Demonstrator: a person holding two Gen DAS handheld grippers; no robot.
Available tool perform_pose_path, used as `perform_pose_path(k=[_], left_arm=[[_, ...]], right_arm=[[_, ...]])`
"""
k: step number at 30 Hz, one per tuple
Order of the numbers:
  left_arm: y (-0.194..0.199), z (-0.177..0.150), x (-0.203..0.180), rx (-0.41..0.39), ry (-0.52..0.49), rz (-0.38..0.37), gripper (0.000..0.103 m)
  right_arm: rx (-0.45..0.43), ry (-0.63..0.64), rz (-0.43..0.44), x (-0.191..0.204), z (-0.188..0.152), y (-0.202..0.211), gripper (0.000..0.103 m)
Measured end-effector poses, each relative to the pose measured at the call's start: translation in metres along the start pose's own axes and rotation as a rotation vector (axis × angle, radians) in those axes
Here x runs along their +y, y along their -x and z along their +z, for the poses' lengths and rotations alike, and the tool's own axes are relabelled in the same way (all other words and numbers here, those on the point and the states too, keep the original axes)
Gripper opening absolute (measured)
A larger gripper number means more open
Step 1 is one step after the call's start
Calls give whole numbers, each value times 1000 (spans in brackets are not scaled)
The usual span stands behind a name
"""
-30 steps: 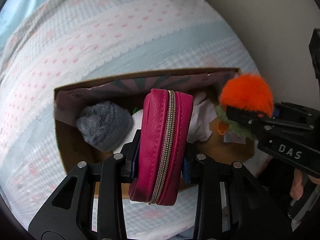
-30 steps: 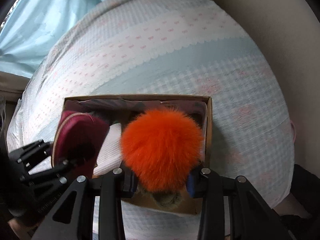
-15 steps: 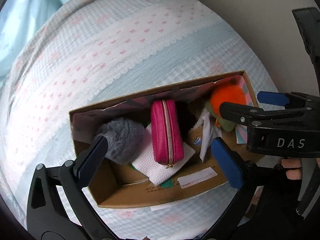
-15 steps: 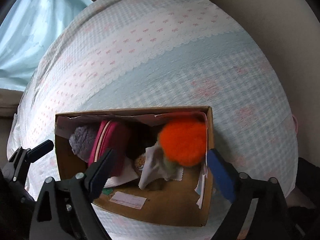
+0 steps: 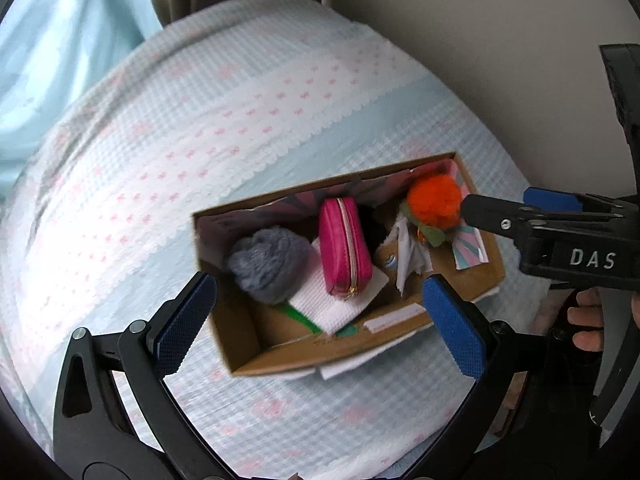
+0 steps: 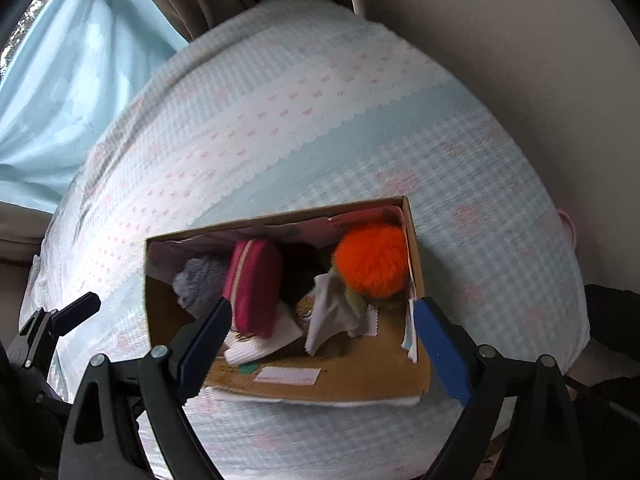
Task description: Organize soft objects
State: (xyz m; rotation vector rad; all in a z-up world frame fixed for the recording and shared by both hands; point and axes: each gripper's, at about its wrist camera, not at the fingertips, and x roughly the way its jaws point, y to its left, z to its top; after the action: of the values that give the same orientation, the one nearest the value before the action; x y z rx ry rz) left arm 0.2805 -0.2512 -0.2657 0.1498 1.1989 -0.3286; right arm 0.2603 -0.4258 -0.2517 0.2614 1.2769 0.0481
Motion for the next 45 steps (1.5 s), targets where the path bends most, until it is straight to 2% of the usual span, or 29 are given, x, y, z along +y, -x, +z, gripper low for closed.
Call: perform_pose_path(k=[8,12,18,21,24,30,34,45], left_arm=[[100,-33,26,-161,37,-9,103],[166,-53,43,-284,58,0,103],[263,-87,70,-486,94,52,103],[300,-107,79,-580,97,78,103],[325,-124,86,-639,92,82,103],[351,-146,93,-692,91,68,103],[356,-159,98,-721,95,59,103],[358,-165,98,-739,90,65,103]], right_arm=[[-174,29,-33,33,-32,92,90],[-286,44,-43,53,-57,147,90],[-473,118,-63,100,-106,227,90],[-562,130,-78,118,-130,257,90],[-635,120,-90,130,-148,280,90],[-735,108,-110,145,-177,304,90],[-782,117,-128,152,-192,304,90],[-792,94,-135,156,-197,303,90]])
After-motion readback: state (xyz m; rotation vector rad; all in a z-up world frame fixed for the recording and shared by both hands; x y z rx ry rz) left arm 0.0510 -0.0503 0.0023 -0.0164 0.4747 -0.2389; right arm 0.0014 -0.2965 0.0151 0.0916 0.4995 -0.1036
